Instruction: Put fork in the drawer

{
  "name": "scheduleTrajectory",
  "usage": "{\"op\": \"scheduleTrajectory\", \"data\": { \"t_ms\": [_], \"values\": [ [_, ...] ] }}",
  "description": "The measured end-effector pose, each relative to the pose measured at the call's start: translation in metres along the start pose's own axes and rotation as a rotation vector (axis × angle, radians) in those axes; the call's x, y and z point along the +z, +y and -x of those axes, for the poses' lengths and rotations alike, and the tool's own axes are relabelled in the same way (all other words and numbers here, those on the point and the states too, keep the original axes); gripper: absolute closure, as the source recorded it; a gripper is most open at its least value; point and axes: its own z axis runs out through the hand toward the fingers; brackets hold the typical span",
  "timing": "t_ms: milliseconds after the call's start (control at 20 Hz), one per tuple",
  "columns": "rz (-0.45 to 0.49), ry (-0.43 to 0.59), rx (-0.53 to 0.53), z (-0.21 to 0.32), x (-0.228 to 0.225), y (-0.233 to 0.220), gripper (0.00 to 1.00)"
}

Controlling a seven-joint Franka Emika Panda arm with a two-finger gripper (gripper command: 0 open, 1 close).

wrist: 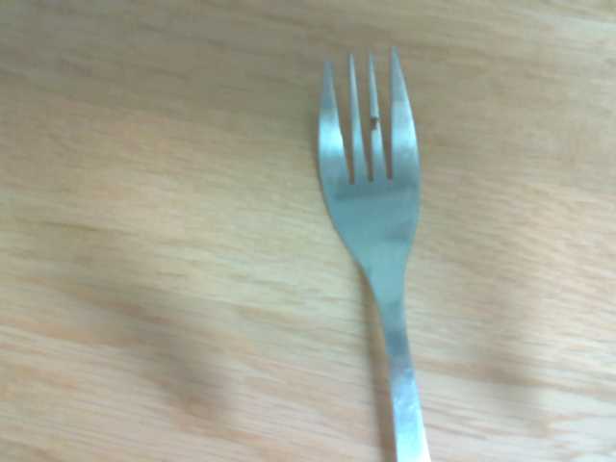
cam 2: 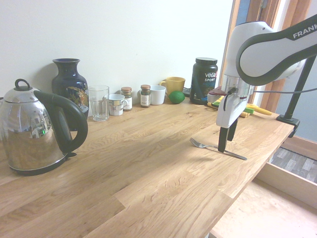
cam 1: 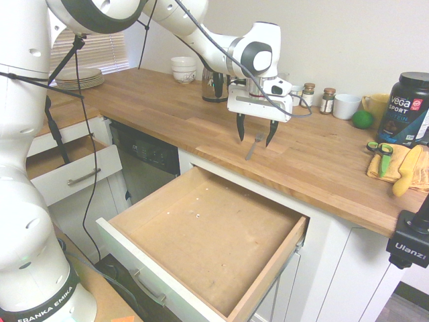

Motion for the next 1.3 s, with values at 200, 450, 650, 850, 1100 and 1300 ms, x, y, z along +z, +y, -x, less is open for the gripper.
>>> {"op": "scheduleTrajectory", "data": {
  "t_ms": [200, 450, 650, 850, 1100, 1300],
  "values": [
    [0.006, -0.01, 0.006, -0.001, 0.007, 0.0, 0.0],
    [0.014, -0.017, 0.006, -0.006, 0.019, -0.004, 1.0],
    [0.009, -0.011, 0.006, -0.009, 0.019, -0.011, 1.0],
    [0.006, -0.006, 0.009, -0.011, 0.018, -0.014, 1.0],
    [0.007, -0.005, 0.019, -0.014, 0.018, -0.009, 1.0],
    [0.007, -0.005, 0.024, -0.015, 0.018, -0.007, 1.0]
  ]
}}
